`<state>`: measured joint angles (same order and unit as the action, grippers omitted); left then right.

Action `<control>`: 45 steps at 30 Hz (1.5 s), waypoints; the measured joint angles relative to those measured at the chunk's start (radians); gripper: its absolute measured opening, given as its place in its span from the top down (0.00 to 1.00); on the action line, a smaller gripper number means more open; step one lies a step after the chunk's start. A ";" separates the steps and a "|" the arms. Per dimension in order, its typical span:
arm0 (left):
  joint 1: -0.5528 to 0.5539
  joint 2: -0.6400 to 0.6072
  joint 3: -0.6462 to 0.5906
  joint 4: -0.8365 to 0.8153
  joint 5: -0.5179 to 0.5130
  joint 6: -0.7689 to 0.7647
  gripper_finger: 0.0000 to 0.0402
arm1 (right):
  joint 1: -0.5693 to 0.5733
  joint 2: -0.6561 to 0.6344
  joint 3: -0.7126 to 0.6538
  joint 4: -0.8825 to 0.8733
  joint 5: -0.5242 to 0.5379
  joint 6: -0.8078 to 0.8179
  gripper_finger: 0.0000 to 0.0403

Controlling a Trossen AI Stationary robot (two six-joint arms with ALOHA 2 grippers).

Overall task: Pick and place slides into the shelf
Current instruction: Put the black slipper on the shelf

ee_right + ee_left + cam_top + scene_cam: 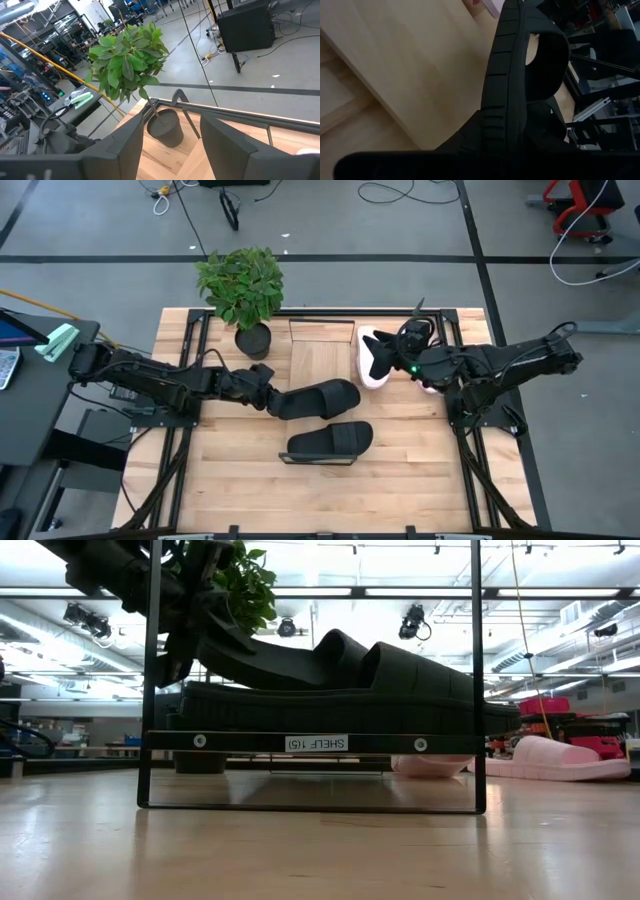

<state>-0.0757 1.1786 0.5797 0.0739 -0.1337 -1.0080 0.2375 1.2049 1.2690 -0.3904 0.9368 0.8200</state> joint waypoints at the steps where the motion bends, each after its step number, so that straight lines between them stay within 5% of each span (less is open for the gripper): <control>1: 0.000 0.000 0.000 0.003 0.000 0.000 0.81 | 0.000 0.001 0.000 0.000 -0.001 0.001 0.50; 15: 0.000 0.158 0.002 0.200 0.050 -0.056 0.81 | 0.000 0.012 0.000 -0.017 -0.003 0.042 0.51; 21: 0.001 0.166 0.001 0.200 0.055 -0.064 0.73 | 0.000 0.012 0.000 -0.031 -0.004 0.053 0.51; 31: 0.001 0.166 0.002 0.179 0.058 -0.050 0.81 | 0.000 0.012 0.000 -0.032 -0.004 0.053 0.51; 38: 0.000 0.221 0.001 0.176 0.094 -0.053 0.72 | 0.000 0.012 0.000 -0.037 -0.004 0.053 0.51; 45: 0.002 0.258 0.001 0.216 0.106 -0.053 0.78 | 0.000 0.012 0.000 -0.047 -0.004 0.066 0.51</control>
<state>-0.0739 1.4362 0.5804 0.2894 -0.0280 -1.0611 0.2375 1.2167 1.2690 -0.4373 0.9325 0.8855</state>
